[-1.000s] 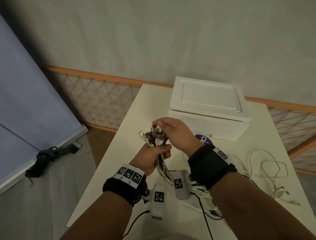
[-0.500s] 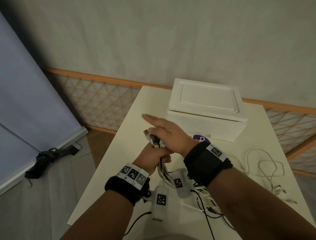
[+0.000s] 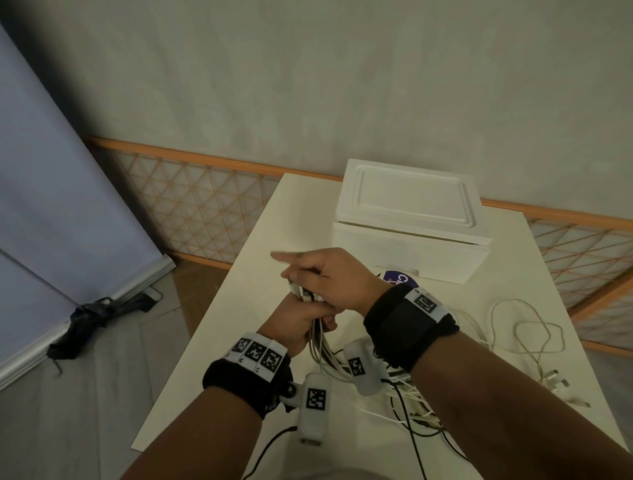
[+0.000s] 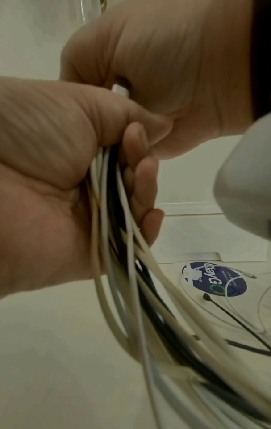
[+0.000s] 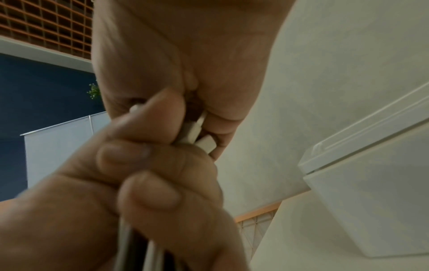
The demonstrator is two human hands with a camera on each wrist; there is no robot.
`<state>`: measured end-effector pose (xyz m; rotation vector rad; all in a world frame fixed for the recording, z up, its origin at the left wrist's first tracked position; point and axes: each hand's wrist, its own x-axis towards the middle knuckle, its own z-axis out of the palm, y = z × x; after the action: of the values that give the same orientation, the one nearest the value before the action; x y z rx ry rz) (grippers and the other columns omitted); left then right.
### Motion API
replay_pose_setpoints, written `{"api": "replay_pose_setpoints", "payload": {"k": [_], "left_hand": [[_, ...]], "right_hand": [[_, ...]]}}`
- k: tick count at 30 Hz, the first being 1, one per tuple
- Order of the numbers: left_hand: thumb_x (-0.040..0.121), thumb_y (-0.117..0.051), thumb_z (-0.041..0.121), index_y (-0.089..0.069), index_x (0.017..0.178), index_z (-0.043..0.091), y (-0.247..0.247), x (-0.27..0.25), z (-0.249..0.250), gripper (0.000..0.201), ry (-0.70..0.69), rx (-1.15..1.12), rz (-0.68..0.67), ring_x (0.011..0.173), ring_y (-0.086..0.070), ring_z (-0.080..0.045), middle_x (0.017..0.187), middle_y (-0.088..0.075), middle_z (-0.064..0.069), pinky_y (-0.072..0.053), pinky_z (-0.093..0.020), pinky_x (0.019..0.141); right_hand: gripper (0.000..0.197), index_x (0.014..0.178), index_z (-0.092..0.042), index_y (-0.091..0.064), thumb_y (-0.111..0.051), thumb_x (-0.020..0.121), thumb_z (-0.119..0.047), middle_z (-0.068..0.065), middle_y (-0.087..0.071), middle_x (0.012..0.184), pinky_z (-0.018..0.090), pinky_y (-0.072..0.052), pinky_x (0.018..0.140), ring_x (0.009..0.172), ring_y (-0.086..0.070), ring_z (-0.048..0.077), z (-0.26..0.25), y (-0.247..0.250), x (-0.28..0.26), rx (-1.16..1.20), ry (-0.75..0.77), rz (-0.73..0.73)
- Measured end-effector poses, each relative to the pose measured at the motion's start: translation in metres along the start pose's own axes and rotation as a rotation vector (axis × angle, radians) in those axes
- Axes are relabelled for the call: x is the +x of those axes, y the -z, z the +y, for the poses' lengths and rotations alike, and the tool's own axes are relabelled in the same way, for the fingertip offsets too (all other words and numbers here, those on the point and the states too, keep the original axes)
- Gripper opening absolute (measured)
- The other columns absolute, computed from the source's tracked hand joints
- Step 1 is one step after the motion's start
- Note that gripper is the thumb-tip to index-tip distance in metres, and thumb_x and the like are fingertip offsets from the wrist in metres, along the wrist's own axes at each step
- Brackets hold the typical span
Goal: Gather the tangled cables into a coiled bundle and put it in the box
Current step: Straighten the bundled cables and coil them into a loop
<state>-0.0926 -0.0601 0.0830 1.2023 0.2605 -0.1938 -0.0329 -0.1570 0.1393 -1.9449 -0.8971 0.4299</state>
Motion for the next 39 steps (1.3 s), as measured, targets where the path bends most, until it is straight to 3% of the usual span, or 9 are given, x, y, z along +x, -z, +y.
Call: {"api": "replay_pose_setpoints", "payload": {"k": [3,10,14,19,22,27,33,36,39], "left_hand": [[0.063,-0.059,0.002,-0.061,0.051,0.009,0.002,0.001,-0.001,0.014,-0.003,-0.021,0.025,0.049,-0.049,-0.017,0.049,-0.05,-0.007,-0.046,-0.028,0.053],[0.07,-0.05,0.011,-0.048,0.069,0.01,0.0,0.002,-0.004,0.003,-0.027,-0.01,0.04,0.042,-0.038,-0.01,0.047,-0.037,-0.001,-0.041,-0.024,0.047],[0.069,-0.054,0.006,-0.052,0.073,0.009,0.006,0.004,-0.003,0.005,-0.095,-0.062,0.065,0.043,-0.039,-0.008,0.047,-0.041,0.002,-0.038,-0.025,0.052],[0.08,-0.072,0.018,-0.068,0.104,0.013,0.02,0.014,0.0,0.025,-0.089,-0.194,0.215,0.1,-0.066,-0.024,0.105,-0.071,-0.009,-0.052,-0.045,0.087],[0.086,-0.066,0.031,-0.07,0.1,0.021,0.017,0.014,0.002,0.018,-0.026,-0.128,0.284,0.098,-0.067,-0.018,0.102,-0.072,-0.003,-0.052,-0.037,0.084],[0.089,-0.062,0.012,-0.065,0.106,0.01,0.013,0.012,0.003,0.017,-0.062,-0.108,0.216,0.1,-0.065,-0.016,0.103,-0.07,-0.007,-0.049,-0.03,0.088],[0.087,-0.061,0.001,-0.065,0.102,0.008,0.022,0.011,0.011,0.016,-0.128,-0.204,0.147,0.103,-0.063,-0.014,0.098,-0.071,0.0,-0.051,-0.026,0.089],[0.061,-0.088,0.032,-0.06,0.117,0.002,0.031,0.01,0.007,0.07,-0.16,-0.323,0.047,0.112,-0.062,-0.022,0.116,-0.067,-0.01,-0.046,-0.037,0.102],[0.056,-0.074,0.066,-0.052,0.128,0.012,0.038,0.008,0.016,0.093,-0.175,-0.54,0.067,0.114,-0.061,-0.032,0.125,-0.061,-0.02,-0.049,-0.044,0.097]], "right_hand": [[0.027,0.12,-0.028,-0.065,-0.053,0.096,-0.024,-0.017,-0.067,0.112,0.02,-0.047,0.093,0.102,-0.061,-0.001,0.002,-0.002,0.001,-0.08,0.009,-0.02],[0.032,0.083,-0.011,-0.067,-0.053,0.095,-0.038,-0.008,-0.06,0.074,0.024,-0.044,0.072,0.074,-0.055,0.004,-0.006,-0.011,0.005,-0.18,0.073,-0.023],[0.039,0.117,-0.025,-0.052,-0.061,0.079,-0.03,0.001,-0.051,0.117,0.027,-0.047,0.086,0.102,-0.054,0.015,0.002,-0.008,0.002,0.201,-0.02,0.05],[0.078,0.134,-0.017,-0.025,-0.056,0.065,0.001,0.003,-0.045,0.124,0.024,-0.046,0.064,0.099,-0.053,0.014,0.02,-0.025,-0.015,0.446,-0.244,0.01],[0.081,0.134,-0.024,-0.024,-0.066,0.072,0.008,-0.004,-0.053,0.112,0.017,-0.049,0.064,0.088,-0.059,0.006,0.022,-0.044,-0.016,0.249,-0.215,-0.079],[0.03,0.101,-0.001,-0.06,-0.059,0.071,0.001,0.017,-0.067,0.096,0.053,-0.052,0.082,0.093,-0.064,0.03,0.038,-0.051,-0.007,0.103,-0.208,0.061],[0.022,0.109,-0.009,-0.054,-0.047,0.088,-0.004,0.007,-0.064,0.102,0.034,-0.052,0.08,0.096,-0.063,0.022,0.026,-0.057,-0.003,0.023,-0.179,0.193],[0.035,0.126,-0.003,-0.046,-0.045,0.095,-0.02,0.016,-0.063,0.107,0.038,-0.05,0.078,0.093,-0.062,0.029,0.025,-0.054,0.001,-0.182,-0.214,0.161],[0.038,0.119,-0.003,-0.05,-0.044,0.098,-0.034,0.017,-0.064,0.105,0.035,-0.046,0.075,0.094,-0.062,0.03,0.02,-0.053,-0.002,-0.338,-0.218,0.138]]}}
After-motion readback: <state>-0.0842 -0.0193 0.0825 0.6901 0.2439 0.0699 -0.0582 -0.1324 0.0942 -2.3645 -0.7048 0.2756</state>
